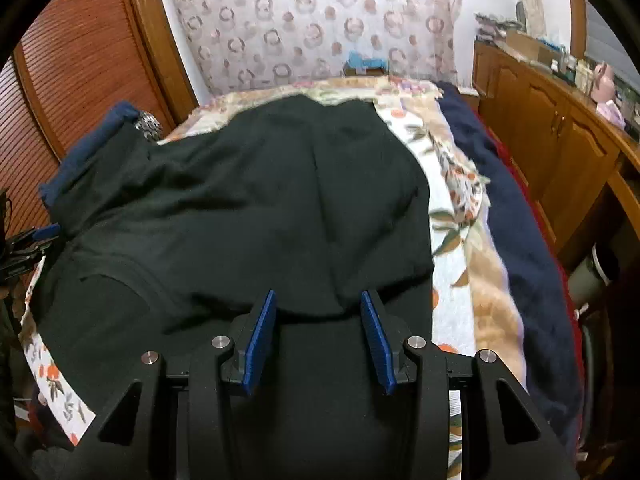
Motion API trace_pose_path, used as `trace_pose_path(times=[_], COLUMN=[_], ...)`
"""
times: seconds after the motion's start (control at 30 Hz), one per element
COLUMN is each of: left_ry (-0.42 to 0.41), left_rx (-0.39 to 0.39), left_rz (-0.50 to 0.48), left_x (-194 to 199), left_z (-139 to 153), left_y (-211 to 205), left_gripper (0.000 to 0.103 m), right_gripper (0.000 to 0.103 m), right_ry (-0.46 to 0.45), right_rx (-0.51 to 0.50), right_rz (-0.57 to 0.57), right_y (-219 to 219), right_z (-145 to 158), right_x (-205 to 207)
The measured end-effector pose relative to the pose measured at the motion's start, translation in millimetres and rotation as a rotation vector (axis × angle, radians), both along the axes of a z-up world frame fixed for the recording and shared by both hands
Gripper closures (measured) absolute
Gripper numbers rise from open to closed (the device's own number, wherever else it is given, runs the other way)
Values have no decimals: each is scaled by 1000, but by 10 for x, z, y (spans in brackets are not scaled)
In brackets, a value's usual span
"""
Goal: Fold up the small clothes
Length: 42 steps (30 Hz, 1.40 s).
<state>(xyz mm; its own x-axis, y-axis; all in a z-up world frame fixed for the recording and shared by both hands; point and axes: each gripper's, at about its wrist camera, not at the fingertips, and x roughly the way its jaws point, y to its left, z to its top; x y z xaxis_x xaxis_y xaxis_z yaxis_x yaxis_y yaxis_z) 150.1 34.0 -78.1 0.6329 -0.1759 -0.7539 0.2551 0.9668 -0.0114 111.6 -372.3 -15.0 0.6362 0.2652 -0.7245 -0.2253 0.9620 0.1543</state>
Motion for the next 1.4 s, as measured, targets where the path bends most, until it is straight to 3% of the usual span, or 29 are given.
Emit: trace_pose_path(times=[0.33, 0.67, 0.87, 1.17, 1.23, 1.4], left_ry=[35, 31, 44, 53, 64, -2], left_rx=[13, 11, 17, 25, 5, -87], left_rz=[5, 5, -15, -16, -1, 73], left_x=[27, 44, 63, 18, -10, -177], left_z=[-107, -176, -188, -186, -180, -47], left_y=[-36, -48, -82, -78, -45, 184], left_gripper=[39, 31, 18, 16, 17, 19], right_gripper=[57, 46, 43, 43, 43, 42], right_ry=[-5, -50, -50, -51, -51, -51], right_rx=[-52, -152, -153, -153, -154, -154], right_rz=[-53, -55, -48, -47, -46, -46], right_y=[-79, 116, 172, 180, 180, 176], right_z=[227, 56, 23, 14, 14, 14], right_x=[281, 155, 222, 257, 258, 258])
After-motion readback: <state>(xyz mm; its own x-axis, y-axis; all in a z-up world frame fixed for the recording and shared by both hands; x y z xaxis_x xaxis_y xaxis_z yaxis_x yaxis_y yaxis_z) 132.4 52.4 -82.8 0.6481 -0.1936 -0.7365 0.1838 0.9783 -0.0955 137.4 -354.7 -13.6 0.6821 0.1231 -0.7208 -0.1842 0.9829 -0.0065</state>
